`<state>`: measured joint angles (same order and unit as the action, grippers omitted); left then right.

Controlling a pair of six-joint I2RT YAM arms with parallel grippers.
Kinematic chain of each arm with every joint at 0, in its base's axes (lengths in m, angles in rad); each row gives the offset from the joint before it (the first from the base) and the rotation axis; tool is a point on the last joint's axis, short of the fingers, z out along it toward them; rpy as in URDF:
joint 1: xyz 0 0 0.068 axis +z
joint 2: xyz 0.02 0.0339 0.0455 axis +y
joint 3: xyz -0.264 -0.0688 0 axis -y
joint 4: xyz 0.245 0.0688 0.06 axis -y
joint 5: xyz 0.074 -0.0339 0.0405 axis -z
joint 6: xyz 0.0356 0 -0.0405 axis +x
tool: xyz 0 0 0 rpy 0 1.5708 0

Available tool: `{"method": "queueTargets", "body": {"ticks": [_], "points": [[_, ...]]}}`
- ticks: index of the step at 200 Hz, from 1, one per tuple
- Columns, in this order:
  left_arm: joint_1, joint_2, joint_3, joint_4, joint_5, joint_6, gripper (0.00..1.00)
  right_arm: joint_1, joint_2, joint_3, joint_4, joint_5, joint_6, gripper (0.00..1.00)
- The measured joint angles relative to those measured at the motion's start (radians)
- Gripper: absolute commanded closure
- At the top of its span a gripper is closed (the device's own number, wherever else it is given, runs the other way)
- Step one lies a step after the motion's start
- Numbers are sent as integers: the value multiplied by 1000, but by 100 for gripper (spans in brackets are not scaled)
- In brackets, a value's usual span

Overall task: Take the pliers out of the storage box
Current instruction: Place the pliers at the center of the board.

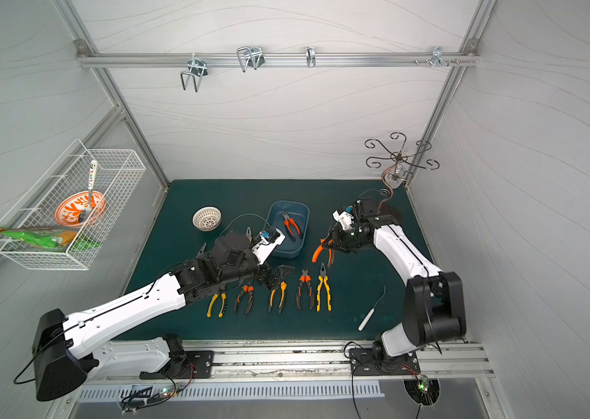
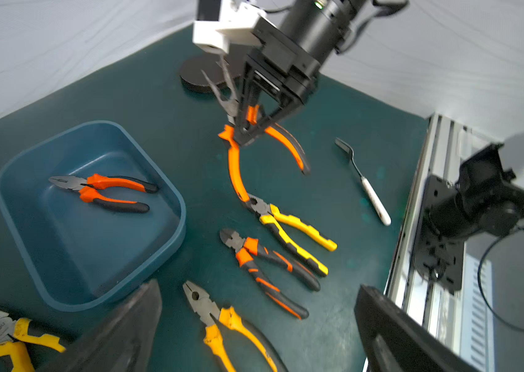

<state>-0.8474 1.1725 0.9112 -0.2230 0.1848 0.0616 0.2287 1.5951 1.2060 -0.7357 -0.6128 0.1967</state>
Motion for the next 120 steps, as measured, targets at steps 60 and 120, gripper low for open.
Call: {"method": "queueTargets", "body": {"ticks": [60, 120], "points": [[126, -14, -39, -47, 154, 131, 0, 12, 342, 296, -104, 3, -107, 100], [139, -14, -39, -51, 171, 152, 0, 19, 616, 540, -172, 2, -159, 92]]}}
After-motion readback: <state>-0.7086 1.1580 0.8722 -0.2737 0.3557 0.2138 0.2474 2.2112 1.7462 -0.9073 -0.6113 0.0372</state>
